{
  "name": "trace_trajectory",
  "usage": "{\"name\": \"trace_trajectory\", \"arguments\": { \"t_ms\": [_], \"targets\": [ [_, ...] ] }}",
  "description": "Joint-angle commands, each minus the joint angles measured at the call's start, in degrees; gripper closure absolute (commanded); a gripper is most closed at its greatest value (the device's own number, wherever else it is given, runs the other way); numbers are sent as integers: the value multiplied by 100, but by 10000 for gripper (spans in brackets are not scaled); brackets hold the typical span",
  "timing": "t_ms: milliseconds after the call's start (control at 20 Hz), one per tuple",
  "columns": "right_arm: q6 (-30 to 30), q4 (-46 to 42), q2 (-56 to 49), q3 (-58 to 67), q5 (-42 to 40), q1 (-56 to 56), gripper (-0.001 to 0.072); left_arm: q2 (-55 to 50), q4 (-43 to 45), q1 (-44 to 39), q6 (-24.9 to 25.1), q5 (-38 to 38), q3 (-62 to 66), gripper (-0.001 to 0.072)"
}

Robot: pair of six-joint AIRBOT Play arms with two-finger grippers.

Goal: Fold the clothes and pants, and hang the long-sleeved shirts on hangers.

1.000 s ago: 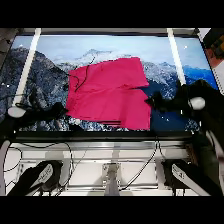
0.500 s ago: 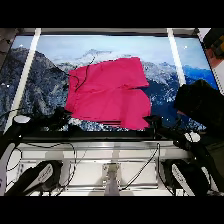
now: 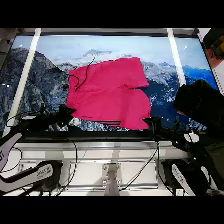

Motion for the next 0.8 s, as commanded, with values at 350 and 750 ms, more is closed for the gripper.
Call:
{"name": "trace_trajectory", "arguments": {
  "t_ms": [350, 750],
  "targets": [
    [-393, 640, -1488, 4, 72, 2, 107, -140, -409, -35, 317, 494, 13, 582],
    [-761, 562, -1443, 455, 551, 0, 227, -140, -407, -35, 619, 496, 13, 577]
  ]
}}
